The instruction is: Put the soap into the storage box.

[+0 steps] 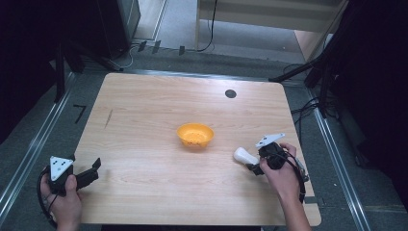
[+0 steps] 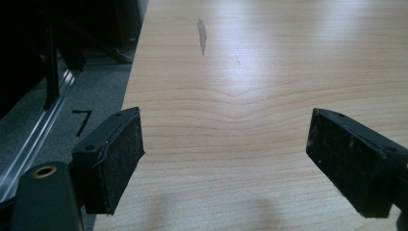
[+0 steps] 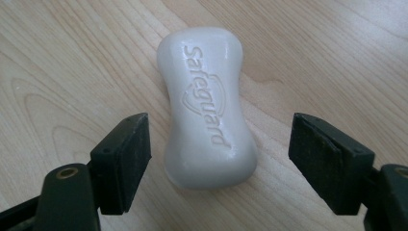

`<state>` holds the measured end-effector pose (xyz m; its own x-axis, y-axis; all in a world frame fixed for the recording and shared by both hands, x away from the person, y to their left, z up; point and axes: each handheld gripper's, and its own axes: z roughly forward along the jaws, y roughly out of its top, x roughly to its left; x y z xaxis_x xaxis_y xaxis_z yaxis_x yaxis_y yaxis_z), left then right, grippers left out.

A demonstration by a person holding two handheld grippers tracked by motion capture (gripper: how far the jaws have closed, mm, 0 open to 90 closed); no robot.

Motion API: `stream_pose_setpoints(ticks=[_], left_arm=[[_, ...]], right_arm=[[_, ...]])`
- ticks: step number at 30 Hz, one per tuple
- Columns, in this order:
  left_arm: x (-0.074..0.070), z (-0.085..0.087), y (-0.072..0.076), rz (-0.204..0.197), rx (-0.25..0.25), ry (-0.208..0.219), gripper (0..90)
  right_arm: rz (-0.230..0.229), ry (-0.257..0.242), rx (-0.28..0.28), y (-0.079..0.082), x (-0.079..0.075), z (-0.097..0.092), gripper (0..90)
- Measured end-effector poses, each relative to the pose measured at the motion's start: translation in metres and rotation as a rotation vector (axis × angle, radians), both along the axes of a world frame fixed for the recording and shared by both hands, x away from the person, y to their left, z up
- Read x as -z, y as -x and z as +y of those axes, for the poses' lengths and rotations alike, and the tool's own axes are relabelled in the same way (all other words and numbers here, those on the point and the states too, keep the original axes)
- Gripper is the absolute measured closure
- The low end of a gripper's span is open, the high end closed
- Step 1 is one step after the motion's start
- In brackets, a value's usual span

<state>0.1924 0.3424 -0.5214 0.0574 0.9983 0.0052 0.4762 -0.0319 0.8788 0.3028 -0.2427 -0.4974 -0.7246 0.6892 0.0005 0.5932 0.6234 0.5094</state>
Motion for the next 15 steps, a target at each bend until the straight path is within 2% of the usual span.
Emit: stream_pose_setpoints(ticks=[6,15], left_arm=[[0.000,0.000,0.000,-0.002,0.002,0.005,13.3],[0.000,0.000,0.000,-0.005,0.001,0.005,13.3]], right_arm=[[0.038,0.008,0.001,-0.007,0.002,0.008,25.7],[0.085,0.037,-0.004,-0.015,0.004,0.017,34.4]])
